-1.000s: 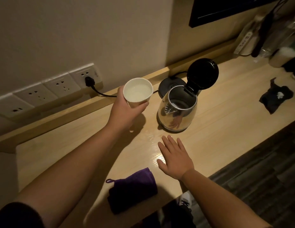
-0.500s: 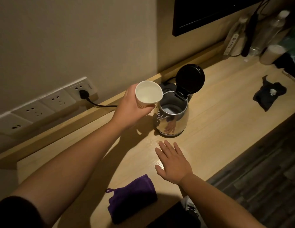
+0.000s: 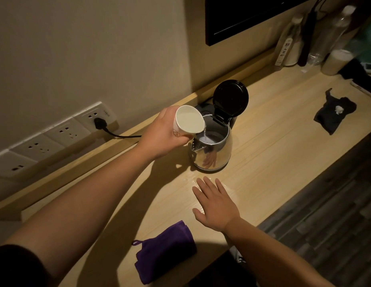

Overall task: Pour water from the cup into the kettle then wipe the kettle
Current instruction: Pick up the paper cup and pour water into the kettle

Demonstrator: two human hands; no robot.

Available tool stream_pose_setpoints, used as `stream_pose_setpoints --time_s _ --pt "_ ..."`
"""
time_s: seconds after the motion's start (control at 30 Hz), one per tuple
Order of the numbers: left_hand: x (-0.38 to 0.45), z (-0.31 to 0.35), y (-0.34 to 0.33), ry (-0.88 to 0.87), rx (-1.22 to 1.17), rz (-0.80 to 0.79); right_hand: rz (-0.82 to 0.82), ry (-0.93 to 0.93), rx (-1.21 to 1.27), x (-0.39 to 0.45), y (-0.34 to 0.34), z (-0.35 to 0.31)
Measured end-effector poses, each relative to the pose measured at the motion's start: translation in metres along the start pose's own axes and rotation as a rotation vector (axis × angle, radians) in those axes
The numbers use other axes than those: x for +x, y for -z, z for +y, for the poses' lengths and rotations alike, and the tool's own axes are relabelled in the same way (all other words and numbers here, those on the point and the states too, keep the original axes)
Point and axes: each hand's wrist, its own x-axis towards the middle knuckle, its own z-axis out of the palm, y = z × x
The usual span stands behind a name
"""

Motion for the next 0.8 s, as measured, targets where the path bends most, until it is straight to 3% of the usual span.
stream_pose_setpoints --time_s 0.8 --pt "0.0061 -0.0007 0.0049 -0.077 0.146 -0.043 0.006 -0.002 0.002 0.0011 -0.0037 0.0009"
